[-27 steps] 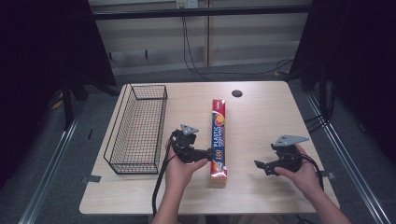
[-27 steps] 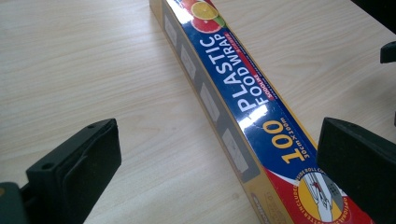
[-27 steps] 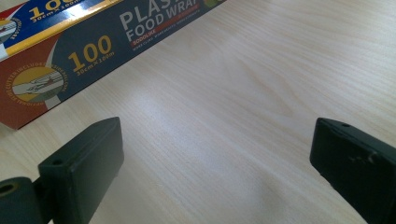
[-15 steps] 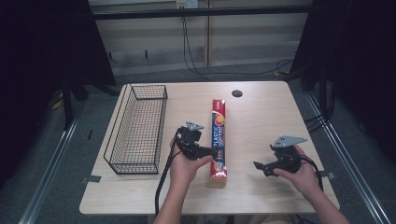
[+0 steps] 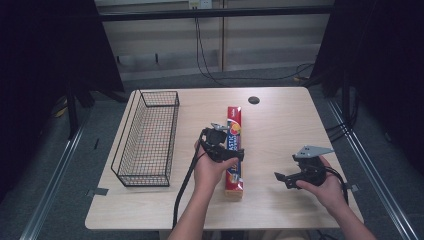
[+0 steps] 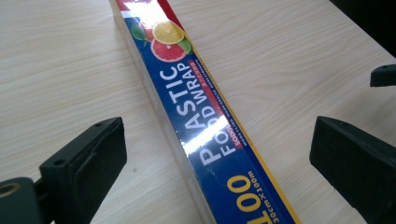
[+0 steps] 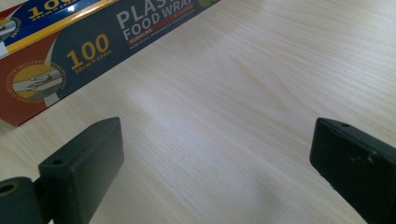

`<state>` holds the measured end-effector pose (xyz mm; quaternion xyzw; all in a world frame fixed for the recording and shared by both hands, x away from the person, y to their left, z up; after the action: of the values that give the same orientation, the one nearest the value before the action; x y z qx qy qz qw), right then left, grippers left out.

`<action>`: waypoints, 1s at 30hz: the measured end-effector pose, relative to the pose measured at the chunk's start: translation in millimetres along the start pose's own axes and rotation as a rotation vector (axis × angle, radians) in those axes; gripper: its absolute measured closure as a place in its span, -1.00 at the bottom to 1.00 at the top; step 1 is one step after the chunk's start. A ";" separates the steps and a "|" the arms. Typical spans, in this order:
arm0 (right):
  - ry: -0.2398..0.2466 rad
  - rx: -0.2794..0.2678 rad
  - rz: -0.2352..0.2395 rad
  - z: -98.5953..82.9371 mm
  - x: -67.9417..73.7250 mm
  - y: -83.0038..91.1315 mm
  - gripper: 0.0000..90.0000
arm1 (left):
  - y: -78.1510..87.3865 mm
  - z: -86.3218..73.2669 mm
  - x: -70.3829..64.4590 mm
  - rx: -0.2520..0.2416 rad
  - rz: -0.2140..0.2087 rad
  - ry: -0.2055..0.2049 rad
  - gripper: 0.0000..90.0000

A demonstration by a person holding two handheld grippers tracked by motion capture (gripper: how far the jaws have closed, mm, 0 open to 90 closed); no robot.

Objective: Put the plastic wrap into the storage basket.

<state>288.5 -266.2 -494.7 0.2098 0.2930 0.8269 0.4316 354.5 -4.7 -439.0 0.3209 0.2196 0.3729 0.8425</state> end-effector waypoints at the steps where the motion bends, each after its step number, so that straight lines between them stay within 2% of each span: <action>1: -0.006 0.000 -0.001 -0.1 -0.1 -0.5 -0.94 | -1.6 0.1 0.4 0.004 0.006 0.007 -0.90; 4: -0.006 -0.001 0.001 0.9 0.3 -1.2 -0.94 | -7.5 0.3 2.0 0.015 0.008 0.029 -0.89; 6: -0.004 -0.001 0.000 1.4 0.6 -1.0 -0.94 | -10.1 1.6 3.3 0.029 0.009 0.028 -0.89; 11: 0.016 0.010 -0.011 -2.7 0.1 0.1 -0.94 | -19.2 6.3 3.3 0.024 0.010 0.042 -0.87; 17: 0.000 0.006 -0.020 -6.6 -1.5 4.9 -0.94 | -35.5 8.0 3.4 0.035 0.026 0.057 -0.85; 22: 0.018 0.008 -0.016 -8.4 0.9 6.0 -0.93 | -45.0 7.3 5.0 0.050 0.043 0.078 -0.82; 25: 0.004 0.009 -0.017 -8.7 -1.0 6.0 -0.94 | -51.5 7.1 7.6 0.059 0.038 0.075 -0.77; 26: 0.005 0.011 -0.019 -9.0 -1.3 5.7 -0.93 | -53.4 7.1 7.8 0.058 0.033 0.088 -0.77; 30: 0.010 0.014 -0.024 -9.7 -1.4 6.3 -0.93 | -59.4 6.2 8.1 0.076 0.040 0.093 -0.75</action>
<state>279.7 -273.2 -497.8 0.2052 0.3034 0.8207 0.4385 392.3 -31.5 -477.6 0.3391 0.2661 0.3957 0.8110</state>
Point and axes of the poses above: each handheld gripper's, and its own axes: y roughly backward along the jaws, z roughly out of its top, x roughly to its left, the point moved 3 cm from there along -y, roughly forward along the jaws, and after that the axes turned 4 degrees about -y, right-handed, at the moved point
